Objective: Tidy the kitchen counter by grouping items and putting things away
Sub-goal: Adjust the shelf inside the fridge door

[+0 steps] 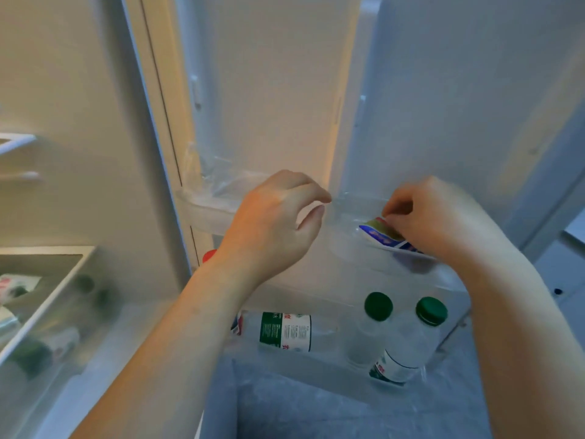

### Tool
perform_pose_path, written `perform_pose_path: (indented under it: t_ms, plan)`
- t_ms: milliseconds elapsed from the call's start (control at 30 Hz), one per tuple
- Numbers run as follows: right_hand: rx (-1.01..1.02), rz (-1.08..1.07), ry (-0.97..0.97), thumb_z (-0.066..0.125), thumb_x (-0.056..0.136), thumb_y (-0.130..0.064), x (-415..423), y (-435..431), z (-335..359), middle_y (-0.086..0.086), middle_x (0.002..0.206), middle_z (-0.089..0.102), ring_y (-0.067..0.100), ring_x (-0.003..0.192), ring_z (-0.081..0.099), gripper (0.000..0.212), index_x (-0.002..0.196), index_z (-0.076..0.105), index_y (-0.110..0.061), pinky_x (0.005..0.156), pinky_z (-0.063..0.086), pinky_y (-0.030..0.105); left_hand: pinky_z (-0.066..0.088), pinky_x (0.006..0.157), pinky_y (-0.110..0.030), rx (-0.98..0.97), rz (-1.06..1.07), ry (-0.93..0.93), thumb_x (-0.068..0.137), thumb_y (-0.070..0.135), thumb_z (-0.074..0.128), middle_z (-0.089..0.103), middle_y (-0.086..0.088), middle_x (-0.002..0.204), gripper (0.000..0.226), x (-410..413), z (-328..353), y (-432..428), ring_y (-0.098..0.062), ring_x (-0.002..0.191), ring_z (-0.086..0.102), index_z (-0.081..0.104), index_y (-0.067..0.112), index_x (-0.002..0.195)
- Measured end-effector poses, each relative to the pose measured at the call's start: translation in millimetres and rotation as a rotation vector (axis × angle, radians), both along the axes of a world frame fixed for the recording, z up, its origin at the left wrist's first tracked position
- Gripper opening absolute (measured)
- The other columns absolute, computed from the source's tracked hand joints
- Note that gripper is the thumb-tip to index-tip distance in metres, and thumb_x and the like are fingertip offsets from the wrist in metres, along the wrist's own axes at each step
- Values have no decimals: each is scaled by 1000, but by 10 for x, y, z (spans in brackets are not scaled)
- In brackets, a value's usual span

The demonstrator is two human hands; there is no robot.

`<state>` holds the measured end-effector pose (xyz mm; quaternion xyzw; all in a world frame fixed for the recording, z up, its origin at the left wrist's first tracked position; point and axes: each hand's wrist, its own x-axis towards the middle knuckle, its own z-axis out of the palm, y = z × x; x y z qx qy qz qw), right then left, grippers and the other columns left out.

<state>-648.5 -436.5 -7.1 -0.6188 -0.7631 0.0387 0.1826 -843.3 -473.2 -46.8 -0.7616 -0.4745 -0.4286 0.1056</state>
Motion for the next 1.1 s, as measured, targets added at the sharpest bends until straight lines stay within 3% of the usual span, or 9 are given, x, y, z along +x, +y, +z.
perform_pose_path:
  t_ms: [133,200,367,500,633,733,833,967,1100]
  plan:
    - [-99,85,138,63,83,-9,23,4,-16,-4,82,68,17,72,62,16,85,68,-24,61,45,24,39,80,-22,-121,-21,80,82,22,52,71,1,92,27,151,92,67,-13,95,56,74,17,96]
    - [-80,102,181,62,82,-4,39,12,0,-5,79,68,16,75,64,21,86,68,-24,63,46,24,38,86,-21,-233,-26,125,85,31,50,70,1,101,31,234,183,74,-13,103,57,72,23,105]
    - [-29,47,32,62,84,-10,143,25,16,-5,81,63,17,83,60,16,86,69,-24,71,41,24,28,86,-18,-435,-17,322,92,40,55,62,6,121,32,442,380,169,-13,117,47,64,28,120]
    - [-122,16,-59,72,79,-27,213,10,24,-4,80,67,17,76,59,9,72,66,-26,65,41,25,42,79,-27,-558,-7,491,84,45,64,65,-2,110,40,560,488,262,-20,100,56,68,19,114]
    - [-190,10,-70,76,75,-38,229,-31,65,-3,75,66,13,70,58,18,78,70,-21,61,45,26,43,63,-32,-591,9,634,75,55,69,67,-10,89,50,630,517,362,-23,71,48,71,10,96]
    - [-216,5,-138,75,74,-43,206,-52,90,-4,77,61,17,76,58,28,86,69,-18,66,46,27,42,58,-29,-627,36,686,69,57,73,69,-7,87,50,677,554,374,-26,73,59,71,12,91]
    - [-226,0,-165,75,75,-43,178,-51,93,-6,77,56,19,81,57,30,92,66,-20,68,42,27,39,54,-29,-618,36,679,71,53,73,67,-4,78,43,698,549,386,-26,69,58,71,14,88]
    - [-221,-28,-175,75,74,-42,158,-42,81,-1,82,62,21,82,59,27,85,65,-19,66,44,27,48,63,-30,-585,49,647,79,44,66,69,-5,89,38,687,529,396,-28,82,63,70,13,100]
    - [-223,-62,-202,73,75,-42,138,-46,74,6,81,67,24,80,63,32,79,66,-11,62,45,28,41,59,-29,-559,44,623,81,36,62,67,-8,89,30,662,515,383,-26,72,54,70,12,97]
